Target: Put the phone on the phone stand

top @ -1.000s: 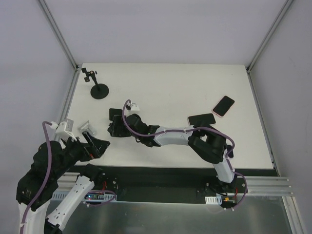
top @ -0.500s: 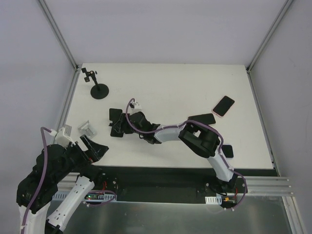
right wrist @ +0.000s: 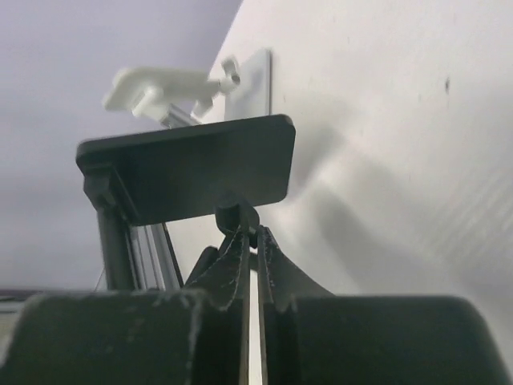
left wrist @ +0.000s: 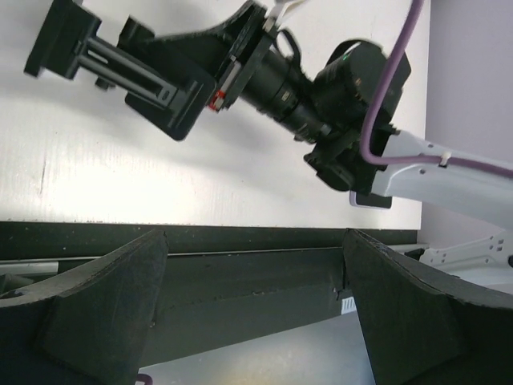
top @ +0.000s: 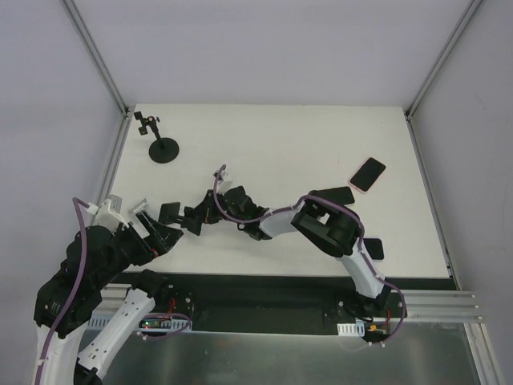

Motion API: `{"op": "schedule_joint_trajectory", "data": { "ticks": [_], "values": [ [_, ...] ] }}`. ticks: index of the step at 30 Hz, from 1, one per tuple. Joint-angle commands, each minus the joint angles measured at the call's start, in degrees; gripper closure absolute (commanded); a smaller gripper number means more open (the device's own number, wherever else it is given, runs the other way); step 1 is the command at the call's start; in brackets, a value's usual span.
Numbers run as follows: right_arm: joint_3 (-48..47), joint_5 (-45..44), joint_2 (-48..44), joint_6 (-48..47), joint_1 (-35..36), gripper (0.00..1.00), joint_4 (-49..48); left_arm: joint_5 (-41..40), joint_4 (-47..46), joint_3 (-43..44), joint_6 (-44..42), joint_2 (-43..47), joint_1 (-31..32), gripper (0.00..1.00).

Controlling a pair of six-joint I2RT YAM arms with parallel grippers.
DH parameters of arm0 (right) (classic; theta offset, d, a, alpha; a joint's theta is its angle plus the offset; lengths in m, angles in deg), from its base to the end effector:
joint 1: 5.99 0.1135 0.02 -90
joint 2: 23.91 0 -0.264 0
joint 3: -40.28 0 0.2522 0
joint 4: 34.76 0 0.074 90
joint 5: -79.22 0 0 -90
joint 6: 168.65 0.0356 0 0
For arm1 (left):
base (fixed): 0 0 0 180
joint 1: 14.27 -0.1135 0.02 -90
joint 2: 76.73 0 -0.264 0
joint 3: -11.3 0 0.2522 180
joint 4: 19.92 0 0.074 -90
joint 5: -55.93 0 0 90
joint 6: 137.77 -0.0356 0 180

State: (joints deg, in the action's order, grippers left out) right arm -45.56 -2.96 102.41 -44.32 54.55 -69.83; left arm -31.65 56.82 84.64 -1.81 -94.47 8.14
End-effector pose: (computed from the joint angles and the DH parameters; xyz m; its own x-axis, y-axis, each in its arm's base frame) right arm 0.2304 0.4177 0.1522 -0.5623 0.1405 -0.8149 -0.7412 0.3513 0.5720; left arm 0.0117 -0.0064 0.3625 -0.5318 -0.5576 -0.6374 0.0504 0.7305 -0.6811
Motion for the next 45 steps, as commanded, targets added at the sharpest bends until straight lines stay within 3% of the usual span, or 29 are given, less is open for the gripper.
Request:
{"op": "schedule_joint_trajectory", "data": {
  "ticks": [1,9,16,21,24,28,29,32,36,39,40,42,43,44,45],
  "values": [
    [7.4,-0.7,-3.4,6.6,2.5,0.99,-11.6,-0.6,-3.6,-0.4,0.4,-2.3,-0.2,0.11],
    [14.8,-6.5,-10.7,8.9,6.2,0.99,-7.4,-0.9,-4.9,-1.6,0.8,-1.9,-0.2,0.11],
    [19.5,-7.5,-19.3,9.7,5.6,0.99,-4.4,4.7,-6.0,-4.8,-1.2,-2.8,-0.3,0.10],
    [23.4,-11.6,-22.0,23.6,4.2,0.99,-0.5,6.6,-7.6,-8.8,-2.7,-3.0,-0.2,0.12],
    [24.1,-14.8,-25.1,35.7,4.2,0.99,11.2,7.6,-10.1,-13.0,-2.1,-2.7,-0.3,0.17],
    [19.7,-16.4,-31.0,44.2,4.9,0.99,36.1,4.3,-14.3,-15.5,1.8,-0.6,-0.2,0.20],
    [18.1,-16.9,-31.4,45.0,5.2,0.99,38.0,3.2,-15.0,-16.0,3.0,0.2,-0.2,0.20],
    [17.8,-17.4,-30.4,46.6,6.5,0.99,38.2,0.6,-16.8,-15.7,3.5,1.8,-0.2,0.19],
    [21.5,-16.3,-26.9,53.2,8.1,0.99,27.6,2.3,-16.8,-13.6,2.0,0.3,-0.3,0.18],
    [22.7,-15.5,-27.3,48.7,8.8,0.69,20.7,5.1,-16.7,-13.5,1.7,-0.3,-0.2,0.16],
    [22.8,-15.5,-27.9,45.5,8.9,0.46,19.2,6.1,-16.7,-13.6,1.7,0.0,-0.2,0.16],
    [23.0,-14.1,-30.2,34.5,9.0,0.21,19.5,6.8,-16.5,-13.4,1.2,0.2,-0.2,0.15],
    [23.7,-13.6,-31.1,30.8,9.0,0.03,19.1,7.2,-16.3,-13.3,0.9,0.5,-0.2,0.15],
    [24.3,-13.1,-31.9,21.0,9.1,0.00,18.9,7.6,-16.1,-12.7,0.0,0.6,-0.2,0.15],
    [24.7,-12.0,-33.4,15.6,9.1,0.04,18.6,8.0,-16.0,-12.4,-0.5,0.6,-0.2,0.14]
  ]
}}
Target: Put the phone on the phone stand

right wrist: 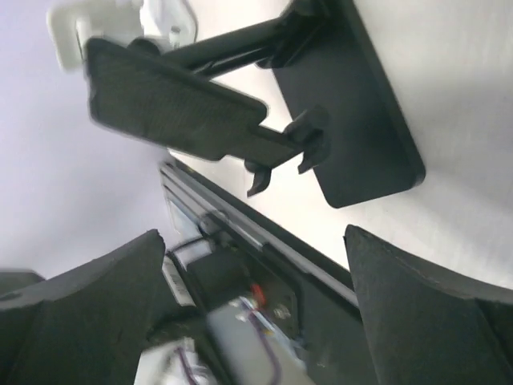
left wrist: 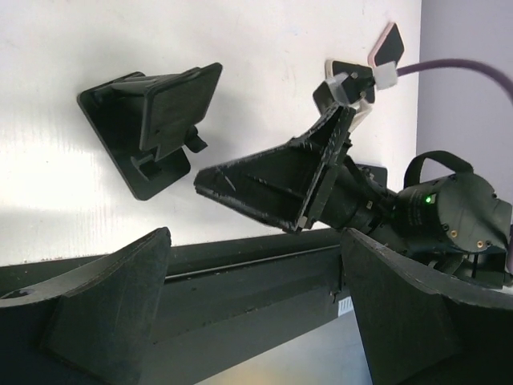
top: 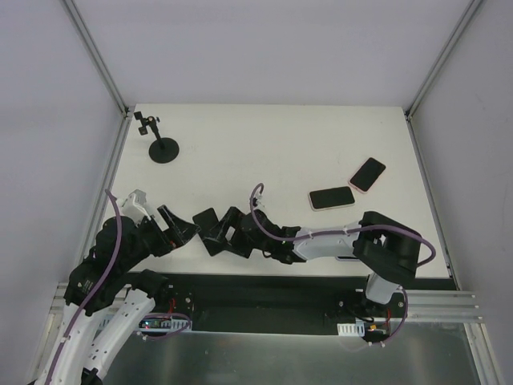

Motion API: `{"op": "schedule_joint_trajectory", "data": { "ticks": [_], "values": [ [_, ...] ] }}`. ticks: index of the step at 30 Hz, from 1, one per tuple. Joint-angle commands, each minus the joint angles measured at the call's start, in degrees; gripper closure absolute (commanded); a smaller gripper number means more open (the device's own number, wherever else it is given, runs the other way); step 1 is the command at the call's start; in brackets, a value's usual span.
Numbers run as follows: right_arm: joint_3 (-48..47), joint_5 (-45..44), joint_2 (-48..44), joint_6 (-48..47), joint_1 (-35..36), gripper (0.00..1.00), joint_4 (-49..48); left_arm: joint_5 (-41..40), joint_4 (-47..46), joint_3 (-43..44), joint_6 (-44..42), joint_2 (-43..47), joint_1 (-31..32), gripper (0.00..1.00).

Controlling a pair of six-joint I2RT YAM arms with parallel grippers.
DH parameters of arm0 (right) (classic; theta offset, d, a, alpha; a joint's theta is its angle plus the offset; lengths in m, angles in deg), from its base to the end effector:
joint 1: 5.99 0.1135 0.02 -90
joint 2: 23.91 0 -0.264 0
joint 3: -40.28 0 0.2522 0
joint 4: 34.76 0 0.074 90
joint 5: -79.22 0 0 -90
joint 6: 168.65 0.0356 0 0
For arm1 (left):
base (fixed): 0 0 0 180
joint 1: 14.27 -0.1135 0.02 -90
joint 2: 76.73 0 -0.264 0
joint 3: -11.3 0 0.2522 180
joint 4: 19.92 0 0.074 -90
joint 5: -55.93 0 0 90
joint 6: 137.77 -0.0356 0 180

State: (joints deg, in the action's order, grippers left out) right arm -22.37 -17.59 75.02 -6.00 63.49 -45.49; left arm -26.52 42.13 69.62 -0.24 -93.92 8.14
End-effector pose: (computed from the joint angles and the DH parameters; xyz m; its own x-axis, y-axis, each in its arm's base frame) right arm 0.1312 0.3384 0.1779 -0.8969 0.3074 -0.3179 -0.1218 0.5192 0.8459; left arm 0.0535 -0.0271 0.3184 -0.5853 -0.5496 -0.5961 0.0883 0.6876 -0.7207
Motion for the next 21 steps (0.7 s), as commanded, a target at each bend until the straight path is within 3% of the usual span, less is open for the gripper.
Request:
{"op": "schedule_joint_trajectory", "data": {
  "ticks": [1,3,8,13,17,21],
  "values": [
    [1.2,6.9,-6.4,-28.1,0.0,0.04,-6.3,3.2,-1.3,2.9,-2.5,0.1,-0.2,0.14],
    [0.0,12.1,-6.9,-41.9,-1.6,0.04,-2.6,3.9,-1.3,3.7,-4.2,-0.2,-0.2,0.14],
    [-6.4,39.4,-3.2,-57.7,-13.1,0.04,10.7,5.9,-0.7,5.8,-8.7,-2.6,-0.2,0.13],
    [-13.2,44.1,-0.6,-83.8,-15.7,0.03,29.3,4.4,0.4,8.0,-9.9,-3.6,-0.2,0.12],
    [-20.4,43.5,4.3,-87.1,-15.8,0.01,29.8,4.4,0.5,8.1,-9.3,-4.1,-0.3,0.11],
    [-29.2,50.8,11.4,-85.7,-15.5,0.11,29.9,5.5,0.5,8.9,-6.8,-4.3,-0.2,0.12]
  ]
}}
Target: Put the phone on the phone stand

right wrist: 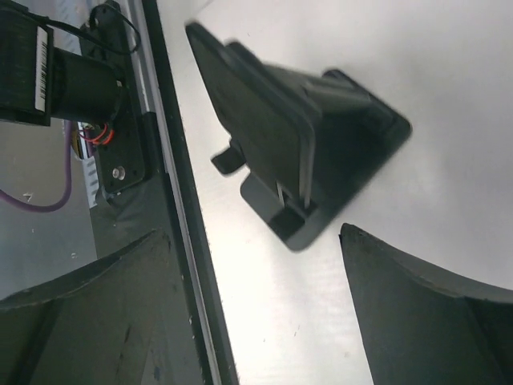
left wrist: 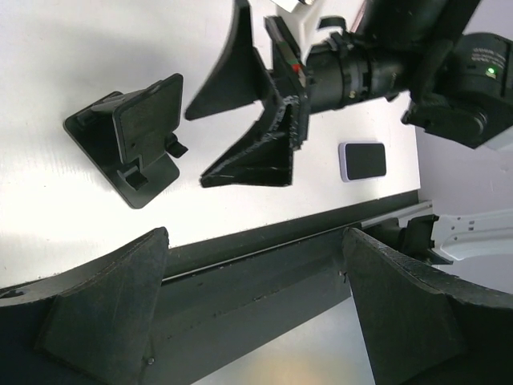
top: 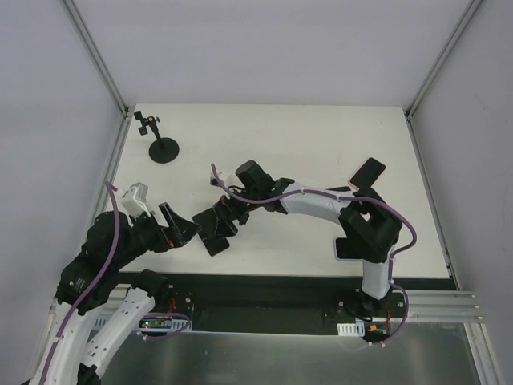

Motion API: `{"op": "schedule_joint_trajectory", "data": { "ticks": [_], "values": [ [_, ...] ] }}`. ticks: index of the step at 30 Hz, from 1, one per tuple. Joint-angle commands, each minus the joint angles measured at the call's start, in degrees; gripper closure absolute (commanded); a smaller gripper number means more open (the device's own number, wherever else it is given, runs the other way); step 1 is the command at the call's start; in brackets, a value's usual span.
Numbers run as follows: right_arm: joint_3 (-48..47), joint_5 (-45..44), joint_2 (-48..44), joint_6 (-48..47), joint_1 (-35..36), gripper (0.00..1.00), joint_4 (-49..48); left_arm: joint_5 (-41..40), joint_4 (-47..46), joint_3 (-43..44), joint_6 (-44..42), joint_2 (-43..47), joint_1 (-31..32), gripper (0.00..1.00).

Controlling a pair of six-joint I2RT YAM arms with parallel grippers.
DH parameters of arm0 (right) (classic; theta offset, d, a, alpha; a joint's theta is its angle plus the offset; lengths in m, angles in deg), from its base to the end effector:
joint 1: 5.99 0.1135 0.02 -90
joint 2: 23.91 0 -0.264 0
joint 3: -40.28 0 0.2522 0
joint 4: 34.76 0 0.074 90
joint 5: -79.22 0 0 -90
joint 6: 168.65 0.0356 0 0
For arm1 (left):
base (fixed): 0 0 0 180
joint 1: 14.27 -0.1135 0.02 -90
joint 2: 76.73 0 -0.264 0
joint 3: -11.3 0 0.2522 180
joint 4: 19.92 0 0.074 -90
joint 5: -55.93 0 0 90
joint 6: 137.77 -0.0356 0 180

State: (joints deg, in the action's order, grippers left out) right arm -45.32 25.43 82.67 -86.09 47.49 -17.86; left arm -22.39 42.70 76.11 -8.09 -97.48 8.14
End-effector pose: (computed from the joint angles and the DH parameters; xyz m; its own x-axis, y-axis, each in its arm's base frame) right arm 0.2282 0.3435 0.2132 -0.2424 -0.5029 -0.8296 -0.9654 0.0407 0.2575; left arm 0.0505 -0.0286 0.3478 -0.5781 -0.4380 -0.6885 0.2360 0.7179 -0.6549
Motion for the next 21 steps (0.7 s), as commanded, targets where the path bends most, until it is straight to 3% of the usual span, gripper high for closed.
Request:
{"op": "schedule_joint_trajectory", "data": {
  "ticks": [1,5,8,11,13,16,17,18,21],
  "values": [
    [-7.4,7.3,4.3,-5.6,0.5,0.12,1.4,1.3,-0.2,2.6,1.6,-0.4,-0.2,0.12],
    [-9.6,7.6,6.5,-4.5,0.2,0.14,-1.3,1.4,-0.1,2.4,2.2,1.6,-0.2,0.12],
    [-11.4,9.4,8.5,-2.8,0.2,0.24,-2.9,0.9,-0.2,1.3,2.1,3.0,-0.2,0.11],
    [-10.8,9.1,9.3,1.4,0.3,0.38,-7.4,0.6,-0.3,1.1,2.5,2.7,-0.2,0.11],
    [-9.4,6.7,9.1,9.5,0.2,0.63,-13.0,0.5,-0.2,1.2,2.8,2.3,-0.2,0.11],
    [-2.6,4.3,8.2,22.5,1.6,0.85,-27.4,0.4,-0.3,2.1,2.3,1.6,-0.3,0.11],
    [1.9,2.3,7.0,24.9,2.2,0.99,-30.4,0.4,-0.2,2.4,2.2,1.4,-0.2,0.11],
    [4.0,-4.2,6.1,27.5,2.8,0.99,-34.7,0.2,-0.2,2.6,2.1,1.5,-0.2,0.11],
    [10.9,-12.4,4.9,34.1,6.5,0.99,-46.1,0.1,-0.2,3.0,2.0,1.7,-0.2,0.11]
  ]
}}
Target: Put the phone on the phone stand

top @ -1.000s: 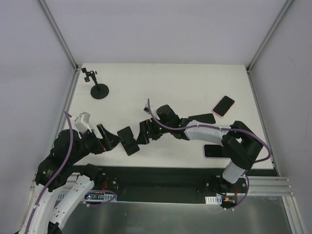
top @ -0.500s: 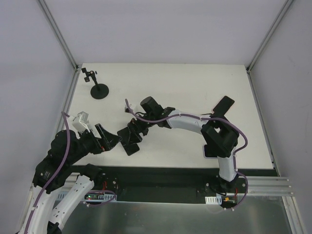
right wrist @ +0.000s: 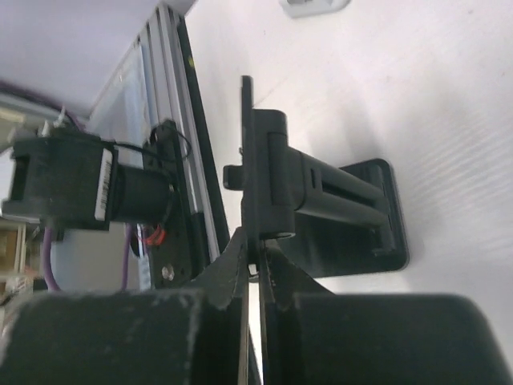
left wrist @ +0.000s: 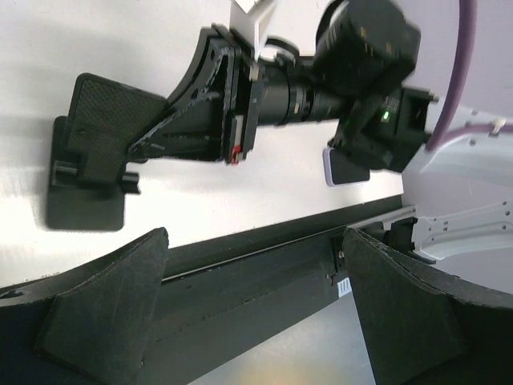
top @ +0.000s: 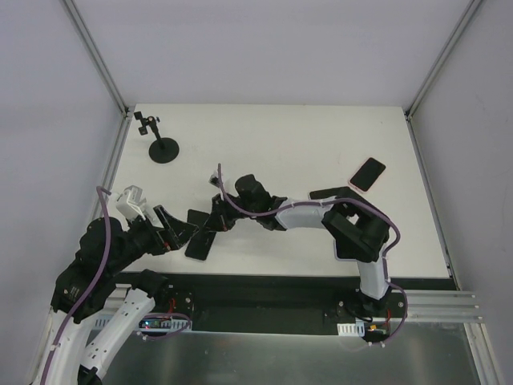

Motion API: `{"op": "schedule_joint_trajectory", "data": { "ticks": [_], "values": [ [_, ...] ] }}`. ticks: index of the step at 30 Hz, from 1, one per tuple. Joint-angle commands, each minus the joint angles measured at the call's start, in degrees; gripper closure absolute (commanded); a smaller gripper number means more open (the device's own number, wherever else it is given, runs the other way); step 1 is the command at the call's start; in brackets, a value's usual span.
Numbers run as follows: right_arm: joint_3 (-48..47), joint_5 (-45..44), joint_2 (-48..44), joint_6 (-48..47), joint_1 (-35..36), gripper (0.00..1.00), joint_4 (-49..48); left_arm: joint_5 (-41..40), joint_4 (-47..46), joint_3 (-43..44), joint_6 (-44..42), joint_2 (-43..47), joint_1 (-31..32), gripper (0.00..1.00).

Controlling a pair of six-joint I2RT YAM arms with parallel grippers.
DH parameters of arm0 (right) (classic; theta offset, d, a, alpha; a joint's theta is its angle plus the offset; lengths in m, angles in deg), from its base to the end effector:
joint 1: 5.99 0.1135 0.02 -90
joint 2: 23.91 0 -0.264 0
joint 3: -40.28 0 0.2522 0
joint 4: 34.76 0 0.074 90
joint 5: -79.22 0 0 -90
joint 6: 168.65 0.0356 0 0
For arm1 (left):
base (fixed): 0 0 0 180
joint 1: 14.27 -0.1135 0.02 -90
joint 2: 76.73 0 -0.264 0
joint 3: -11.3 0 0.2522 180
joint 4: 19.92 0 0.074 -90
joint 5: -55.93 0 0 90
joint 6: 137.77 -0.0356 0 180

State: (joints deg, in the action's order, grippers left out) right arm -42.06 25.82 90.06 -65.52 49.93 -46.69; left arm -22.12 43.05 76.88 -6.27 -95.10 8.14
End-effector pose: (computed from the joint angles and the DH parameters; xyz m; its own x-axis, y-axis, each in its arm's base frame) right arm 0.2282 0.3751 0.1879 -0.4065 -0.2753 -0.8712 -0.9110 0.0488 0.4096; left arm 0.0393 -0.0242 0.3522 -0.5573 -0.4714 -0.6835 0.2509 0.6891 -0.6798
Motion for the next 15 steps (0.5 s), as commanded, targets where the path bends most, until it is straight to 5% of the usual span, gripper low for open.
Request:
{"op": "schedule_joint_trajectory", "data": {
  "ticks": [1,4,13,15],
  "values": [
    [8.7,-14.6,-2.4,14.7,5.6,0.99,-19.4,-0.5,-0.6,2.2,0.1,-0.8,-0.2,0.11],
    [10.1,-15.6,-0.9,16.9,6.8,0.99,-26.9,-0.5,-0.5,2.3,-0.4,-1.1,-0.2,0.11],
    [9.3,3.8,-2.8,4.2,1.0,0.99,-18.6,0.6,-0.6,1.0,-0.6,1.1,-0.2,0.10],
    [5.0,8.5,-1.7,-1.6,0.2,0.99,-10.4,0.4,-0.5,0.7,-0.5,1.2,-0.3,0.10]
  ]
}}
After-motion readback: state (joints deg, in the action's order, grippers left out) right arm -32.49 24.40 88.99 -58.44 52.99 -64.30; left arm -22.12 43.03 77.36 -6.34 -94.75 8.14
